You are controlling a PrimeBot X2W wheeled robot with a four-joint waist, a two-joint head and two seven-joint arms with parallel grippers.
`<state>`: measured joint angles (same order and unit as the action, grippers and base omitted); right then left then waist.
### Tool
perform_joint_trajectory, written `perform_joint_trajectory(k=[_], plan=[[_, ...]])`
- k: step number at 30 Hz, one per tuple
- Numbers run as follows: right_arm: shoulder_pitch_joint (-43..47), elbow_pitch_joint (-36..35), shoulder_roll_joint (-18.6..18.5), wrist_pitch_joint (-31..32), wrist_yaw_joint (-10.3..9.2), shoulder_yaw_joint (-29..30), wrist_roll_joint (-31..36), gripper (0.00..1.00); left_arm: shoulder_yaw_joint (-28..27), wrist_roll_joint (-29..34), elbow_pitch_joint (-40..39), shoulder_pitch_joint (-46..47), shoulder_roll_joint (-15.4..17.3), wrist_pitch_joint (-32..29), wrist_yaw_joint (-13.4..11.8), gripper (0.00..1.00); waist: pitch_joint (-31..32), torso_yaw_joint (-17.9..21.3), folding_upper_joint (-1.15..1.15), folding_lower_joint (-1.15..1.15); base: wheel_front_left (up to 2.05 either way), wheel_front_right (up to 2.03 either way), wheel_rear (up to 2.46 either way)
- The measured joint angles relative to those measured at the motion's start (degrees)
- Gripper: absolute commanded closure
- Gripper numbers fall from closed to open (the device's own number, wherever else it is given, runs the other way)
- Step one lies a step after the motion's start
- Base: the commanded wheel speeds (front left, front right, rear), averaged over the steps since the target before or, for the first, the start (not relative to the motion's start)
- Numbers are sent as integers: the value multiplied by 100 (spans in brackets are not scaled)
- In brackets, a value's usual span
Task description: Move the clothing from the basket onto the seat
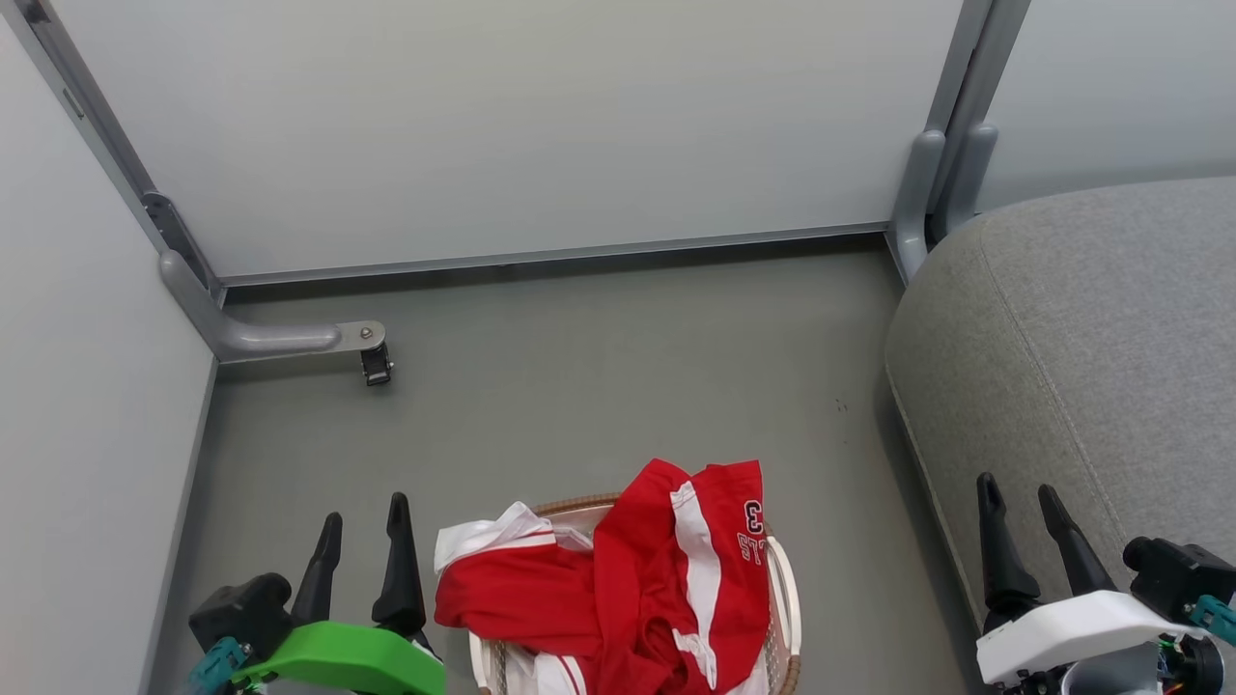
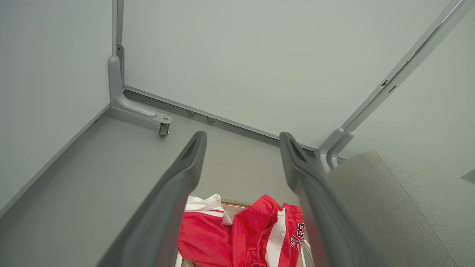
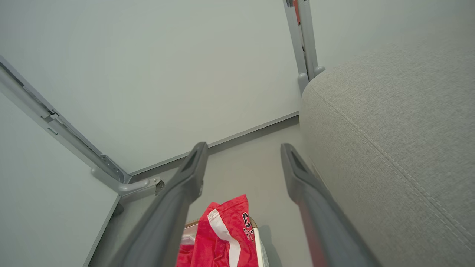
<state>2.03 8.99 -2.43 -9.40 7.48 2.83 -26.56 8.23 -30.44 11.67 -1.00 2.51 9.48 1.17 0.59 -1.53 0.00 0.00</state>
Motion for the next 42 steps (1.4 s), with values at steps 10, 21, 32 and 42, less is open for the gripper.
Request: perform_joint_trajectory(k=[10, 21, 32, 42], plan=[[11, 59, -9, -127, 0, 22, 558, 0, 98, 427, 198, -47, 4, 126, -55, 0, 9, -39, 0, 0, 0, 0, 0], [75, 129, -15, -275, 0, 32, 1091, 0, 143, 864, 382, -51, 8, 271, -75, 0, 6, -61, 0, 0, 0, 0, 0], [82, 224, -19, -389, 0, 40, 1528, 0, 271, 1251, 526, -49, 11, 391, -118, 0, -8, -111, 0, 0, 0, 0, 0], [86, 302, -23, -499, 1, 34, 1904, 0, 343, 1546, 610, -43, 14, 482, -169, 0, -8, -143, 0, 0, 0, 0, 0]])
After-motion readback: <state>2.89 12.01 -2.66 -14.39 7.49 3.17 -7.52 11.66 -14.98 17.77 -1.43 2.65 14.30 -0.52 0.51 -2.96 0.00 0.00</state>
